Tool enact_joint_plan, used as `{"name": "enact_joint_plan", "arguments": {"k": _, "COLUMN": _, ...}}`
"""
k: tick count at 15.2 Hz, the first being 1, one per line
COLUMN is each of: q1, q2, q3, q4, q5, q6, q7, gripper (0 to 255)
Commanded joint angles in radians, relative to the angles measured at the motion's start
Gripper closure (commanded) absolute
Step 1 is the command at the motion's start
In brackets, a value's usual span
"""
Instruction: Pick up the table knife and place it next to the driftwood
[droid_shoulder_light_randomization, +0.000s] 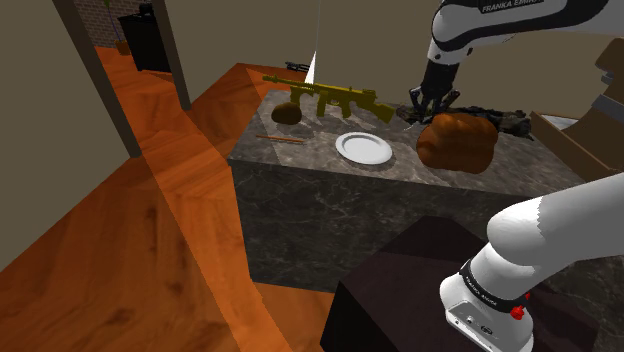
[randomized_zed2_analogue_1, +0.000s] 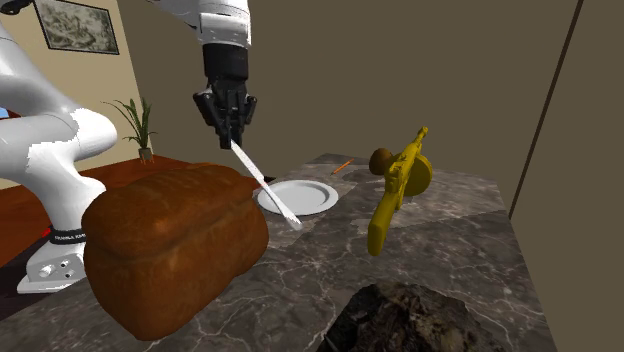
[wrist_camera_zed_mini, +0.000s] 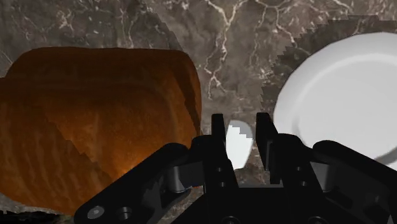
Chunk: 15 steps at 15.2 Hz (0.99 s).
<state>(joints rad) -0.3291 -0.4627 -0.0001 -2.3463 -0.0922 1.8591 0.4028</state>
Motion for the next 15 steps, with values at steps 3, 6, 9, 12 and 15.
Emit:
{"name": "enact_joint_plan", "arguments": {"k": 3, "q1": -0.044, "q2": -0.047, "q3": -0.076, "q4": -0.042, "q5": -0.041, "q6": 0.005, "q7": -0.099, "gripper": 255}}
{"name": "enact_joint_plan", "arguments": {"k": 6, "q1": -0.077, "q2": -0.065, "q3": -0.132, "q4": -0.055, "q5": -0.072, "q6": 0.008, "q7": -0.171, "gripper": 255}}
{"name": "enact_joint_plan", "arguments": {"k": 9, "q1": -0.110, "q2": -0.073, "q3": -0.189, "q4": -0.058, "q5": -0.104, "q6": 0.012, "q7": -0.243, "gripper": 255}}
{"name": "enact_joint_plan", "arguments": {"k": 12, "q1": -0.147, "q2": -0.069, "q3": -0.243, "q4": -0.050, "q5": -0.132, "q6": 0.020, "q7": -0.319, "gripper": 255}}
{"name": "enact_joint_plan", "arguments": {"k": 15, "q1": -0.242, "q2": -0.045, "q3": -0.247, "q4": -0.033, "q5": -0.128, "q6": 0.036, "q7": -0.420, "gripper": 255}}
